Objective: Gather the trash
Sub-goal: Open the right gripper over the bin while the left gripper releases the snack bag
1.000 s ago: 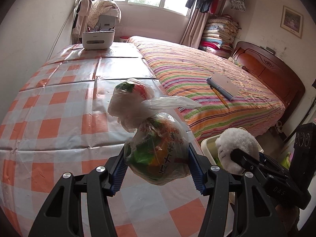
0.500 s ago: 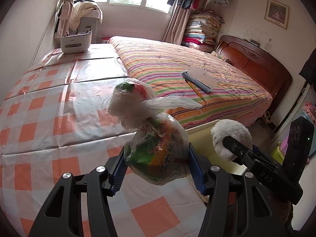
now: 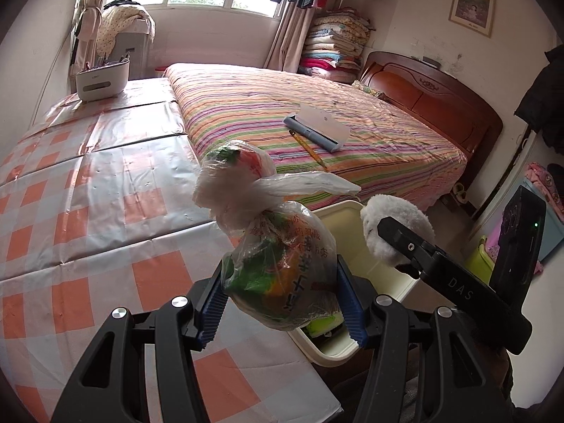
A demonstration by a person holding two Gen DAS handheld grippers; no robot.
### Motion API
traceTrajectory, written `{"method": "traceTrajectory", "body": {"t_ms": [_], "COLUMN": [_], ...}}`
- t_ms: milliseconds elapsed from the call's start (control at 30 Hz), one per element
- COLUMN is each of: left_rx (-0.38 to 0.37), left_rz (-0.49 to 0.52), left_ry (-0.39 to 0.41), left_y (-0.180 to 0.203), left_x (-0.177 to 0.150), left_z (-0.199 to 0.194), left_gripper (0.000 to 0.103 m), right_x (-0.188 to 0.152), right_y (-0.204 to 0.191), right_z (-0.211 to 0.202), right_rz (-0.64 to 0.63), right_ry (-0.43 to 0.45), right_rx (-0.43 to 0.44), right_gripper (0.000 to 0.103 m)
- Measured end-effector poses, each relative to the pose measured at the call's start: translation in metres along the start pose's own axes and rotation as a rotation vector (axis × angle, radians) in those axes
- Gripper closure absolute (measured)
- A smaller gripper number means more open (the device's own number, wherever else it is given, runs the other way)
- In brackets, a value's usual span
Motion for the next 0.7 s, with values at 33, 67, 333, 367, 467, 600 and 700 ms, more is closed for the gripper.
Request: {"method": "traceTrajectory", "body": {"t_ms": [33,67,333,367,467,600,700], "left_rx": [-0.003,-0.005,-0.024,-0.025,-0.032,-0.042,-0.037], "left_rz": [0.001,0.003,0.0,0.001,0.011,0.042,0.058], "left_ry": [-0.002,-0.006,-0.028,-0.031,-0.045,-0.086,-0.11], "left_y": [0.003,0.005,0.019,0.021,0.03,0.049,0.058], "left_x": [0.0,0.0,0.004,0.005,0.008,0.011,0.014], "left_z": [0.001,0.003,0.015,0.017,0.026,0.042,0.052], "left_gripper": [0.048,0.048,0.048,0.048,0.048,0.047,0.046], "right_x": [0.001,0.002,0.009,0.01,0.014,0.019,0.023], "right_y": [0.003,0.006,0.016,0.017,0.021,0.03,0.036], "right_z": [0.0,-0.001,-0.013,-0.016,-0.026,-0.041,-0.057], "right_rz": [0.016,0.03,0.097,0.101,0.12,0.164,0.186], "right_ry": [-0.001,0.001,0.059,0.076,0.125,0.18,0.223], "right_rx": [0.007,0.015,0.05,0.048,0.03,0.027,0.015], "right_gripper": [0.015,0.015,0.015,0.015,0.015,0.015,0.015]}}
Point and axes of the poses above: each gripper's, at about its wrist camera, not at the fingertips, and z roughly the way its jaws point, y to its right, x to its top, the point moved 3 cm from there along z, roughly the way its jaws point, and after that the axes turned 6 degrees about -y, right-handed, at the moved point
